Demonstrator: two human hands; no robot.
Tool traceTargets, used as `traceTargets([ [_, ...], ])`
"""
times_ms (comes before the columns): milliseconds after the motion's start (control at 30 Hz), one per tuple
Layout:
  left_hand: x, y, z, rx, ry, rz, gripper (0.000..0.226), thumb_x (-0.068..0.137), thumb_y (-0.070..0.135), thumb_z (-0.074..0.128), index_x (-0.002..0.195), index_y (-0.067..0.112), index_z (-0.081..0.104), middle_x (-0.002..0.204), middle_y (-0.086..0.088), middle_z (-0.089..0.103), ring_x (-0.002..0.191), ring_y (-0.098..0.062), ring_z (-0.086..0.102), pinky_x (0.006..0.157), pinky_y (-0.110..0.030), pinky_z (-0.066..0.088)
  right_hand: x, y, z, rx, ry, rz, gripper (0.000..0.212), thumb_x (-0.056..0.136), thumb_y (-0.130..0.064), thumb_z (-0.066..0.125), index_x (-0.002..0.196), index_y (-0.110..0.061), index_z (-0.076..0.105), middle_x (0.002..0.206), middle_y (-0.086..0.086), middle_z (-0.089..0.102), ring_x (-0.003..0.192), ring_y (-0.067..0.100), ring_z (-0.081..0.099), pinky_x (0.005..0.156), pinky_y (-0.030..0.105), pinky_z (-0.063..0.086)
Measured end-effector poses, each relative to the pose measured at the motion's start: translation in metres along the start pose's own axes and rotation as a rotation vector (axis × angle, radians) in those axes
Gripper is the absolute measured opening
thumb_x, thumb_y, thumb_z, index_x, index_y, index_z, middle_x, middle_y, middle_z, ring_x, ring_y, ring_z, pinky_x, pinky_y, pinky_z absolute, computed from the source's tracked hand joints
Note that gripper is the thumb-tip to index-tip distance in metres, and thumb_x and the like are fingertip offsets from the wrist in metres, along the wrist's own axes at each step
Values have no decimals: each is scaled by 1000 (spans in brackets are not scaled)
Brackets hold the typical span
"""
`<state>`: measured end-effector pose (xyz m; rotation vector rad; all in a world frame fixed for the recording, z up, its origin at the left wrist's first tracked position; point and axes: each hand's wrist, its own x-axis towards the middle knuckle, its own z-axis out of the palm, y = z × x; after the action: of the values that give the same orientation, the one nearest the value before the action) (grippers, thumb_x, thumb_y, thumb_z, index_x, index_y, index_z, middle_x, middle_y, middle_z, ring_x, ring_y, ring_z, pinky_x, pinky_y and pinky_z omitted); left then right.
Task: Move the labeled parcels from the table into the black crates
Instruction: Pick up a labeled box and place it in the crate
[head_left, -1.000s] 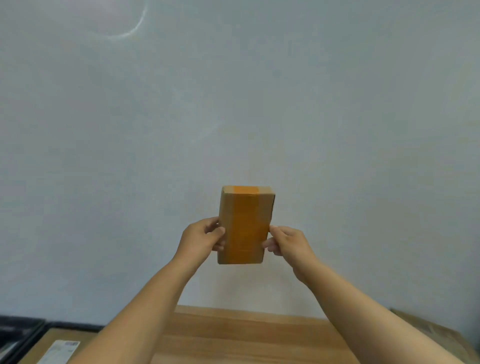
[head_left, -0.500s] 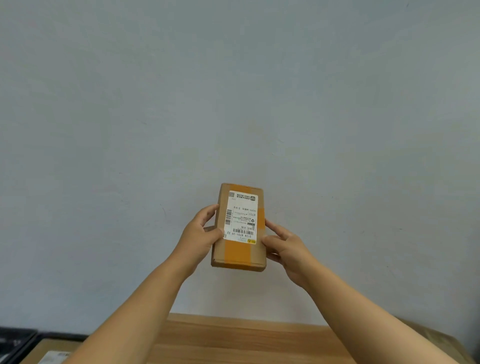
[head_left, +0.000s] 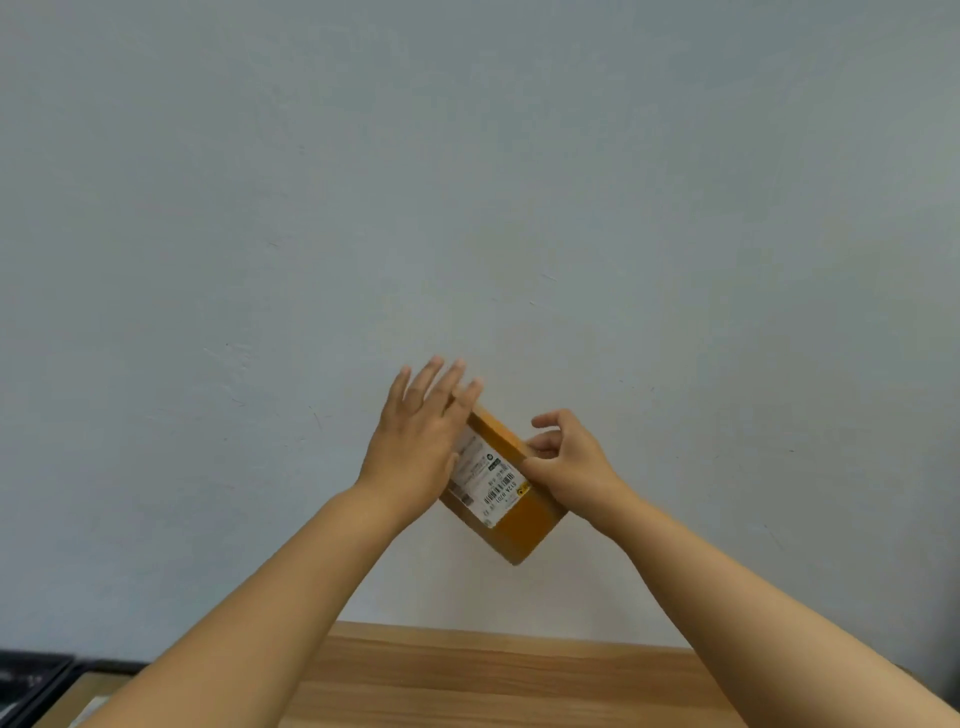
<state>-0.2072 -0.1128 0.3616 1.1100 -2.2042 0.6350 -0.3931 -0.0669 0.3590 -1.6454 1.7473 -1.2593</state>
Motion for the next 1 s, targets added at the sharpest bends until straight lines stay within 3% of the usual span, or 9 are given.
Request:
traceTargets([
  [67,6,4,1,6,-76,73,61,94,22,46,149,23,20,156,2,20,147,-20,-1,119,-40,-7,2,-4,-6,-159,-26,-65,40,78,-15,63,111,-32,44,98,-9,63,95,15,62,81,39,57],
  [133,8,8,2,-94,-177,52,51,94,18,44,143,25,35,146,5,41,141,-18,22,117,-35,12,4,-7,-11,-275,-51,-118,39,75,-17,60,105,-37,44,98,-14,63,102,17,58,84,39,55],
  [233,5,13,4,-269,-293,-43,38,92,17,44,127,28,51,119,4,58,109,-16,51,88,-33,47,4,-8,-17,-469,-67,-245,38,78,-17,57,109,-36,45,103,-17,63,111,18,50,97,33,44],
  [400,-5,18,17,-466,-337,-227,25,93,17,47,113,26,59,105,6,62,93,-14,59,73,-28,50,-2,6,-19,-515,190,-413,71,81,-21,64,144,-29,31,150,-5,32,138,16,17,116,39,15],
  [533,-16,19,32,-686,-284,-463,26,94,19,48,117,26,59,107,8,65,95,-13,61,78,-30,53,-8,30,-12,-352,239,-235,95,82,-26,70,151,-25,5,159,-3,4,144,14,-1,118,37,7],
  [667,-30,29,39,-990,-196,-683,33,96,15,49,128,22,54,115,5,63,103,-14,59,82,-29,53,-12,54,4,-53,147,-70,99,81,-20,73,151,-21,3,155,-2,17,141,15,20,116,36,25],
  [767,-43,37,43,-1155,-146,-811,33,97,13,48,129,21,53,113,6,63,101,-11,59,74,-19,50,-16,66,22,94,48,-3,85,83,-14,70,149,-19,17,136,-6,45,121,9,46,97,25,42],
  [867,-59,38,45,-1178,-102,-902,32,97,13,47,127,23,54,116,6,63,103,-11,60,72,-16,49,-21,74,42,207,-16,4,61,85,-11,67,138,-21,38,111,-9,61,101,5,59,82,24,53],
  [1000,-89,26,39,-1115,-73,-986,34,98,14,45,130,23,53,117,6,62,103,-10,58,74,-16,49,-31,72,74,301,-82,7,44,87,-6,64,123,-24,47,108,-4,64,95,7,62,67,19,55],
])
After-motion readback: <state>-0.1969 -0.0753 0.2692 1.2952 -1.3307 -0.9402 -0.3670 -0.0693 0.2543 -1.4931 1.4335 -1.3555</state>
